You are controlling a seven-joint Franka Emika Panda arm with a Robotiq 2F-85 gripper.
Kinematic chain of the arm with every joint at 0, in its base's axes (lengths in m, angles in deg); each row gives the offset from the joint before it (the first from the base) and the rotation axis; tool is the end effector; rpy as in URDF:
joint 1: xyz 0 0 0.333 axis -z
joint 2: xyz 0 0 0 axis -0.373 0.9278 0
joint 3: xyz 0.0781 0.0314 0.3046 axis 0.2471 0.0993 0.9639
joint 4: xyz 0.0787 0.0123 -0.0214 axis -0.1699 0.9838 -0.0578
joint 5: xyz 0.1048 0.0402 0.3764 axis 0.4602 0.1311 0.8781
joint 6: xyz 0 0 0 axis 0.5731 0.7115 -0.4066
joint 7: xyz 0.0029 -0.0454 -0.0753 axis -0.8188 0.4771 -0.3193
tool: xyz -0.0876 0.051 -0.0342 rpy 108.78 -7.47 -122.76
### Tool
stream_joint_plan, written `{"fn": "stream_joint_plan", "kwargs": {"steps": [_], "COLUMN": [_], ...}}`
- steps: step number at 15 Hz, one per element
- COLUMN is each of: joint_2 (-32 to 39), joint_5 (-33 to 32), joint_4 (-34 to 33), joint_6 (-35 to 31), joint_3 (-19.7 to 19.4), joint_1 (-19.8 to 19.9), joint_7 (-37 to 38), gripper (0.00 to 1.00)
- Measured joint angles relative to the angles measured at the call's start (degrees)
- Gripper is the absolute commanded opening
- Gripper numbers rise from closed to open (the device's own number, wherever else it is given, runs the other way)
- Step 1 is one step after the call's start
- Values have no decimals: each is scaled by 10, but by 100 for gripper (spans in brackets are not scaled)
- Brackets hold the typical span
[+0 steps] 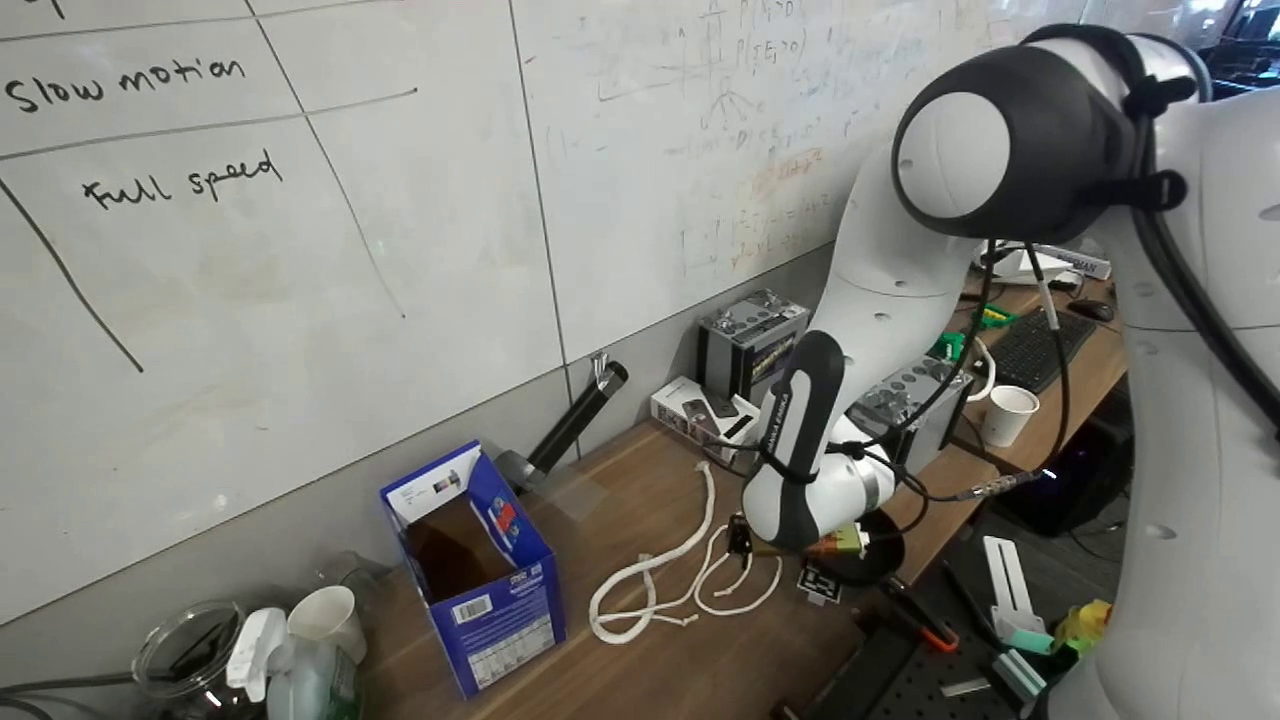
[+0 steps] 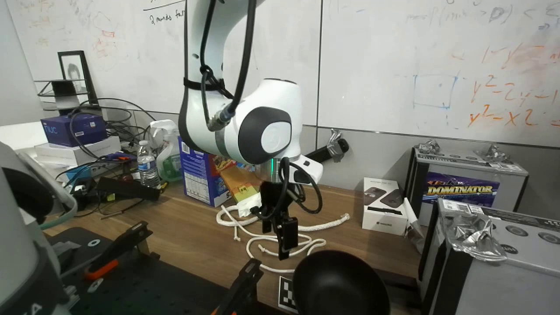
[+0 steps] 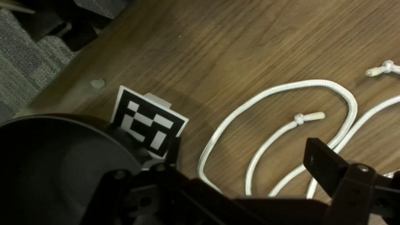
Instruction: Put the white ropes in the carton box
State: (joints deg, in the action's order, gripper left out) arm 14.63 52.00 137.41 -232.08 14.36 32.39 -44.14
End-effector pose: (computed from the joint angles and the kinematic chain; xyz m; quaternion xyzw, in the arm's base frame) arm 0.3865 -0.0576 0.0698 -0.9453 0.3255 0.0205 0.0046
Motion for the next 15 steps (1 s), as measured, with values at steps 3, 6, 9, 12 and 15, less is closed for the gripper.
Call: {"fn": "stream_joint_plan", "kwargs": {"steps": [3, 6, 9, 12, 15], "joint_2": [29, 46, 61, 77, 96], "joint_5": [46, 60, 68, 69, 70], "joint_4": [-20, -31, -38, -46, -59], "joint_6": [-26, -39, -49, -53, -53], "joint_3": [46, 65, 65, 65, 65], "joint_1": [41, 64, 70, 76, 79], "joint_7": [-61, -88, -100, -105, -107], "gripper": [100, 100, 100, 100, 100]}}
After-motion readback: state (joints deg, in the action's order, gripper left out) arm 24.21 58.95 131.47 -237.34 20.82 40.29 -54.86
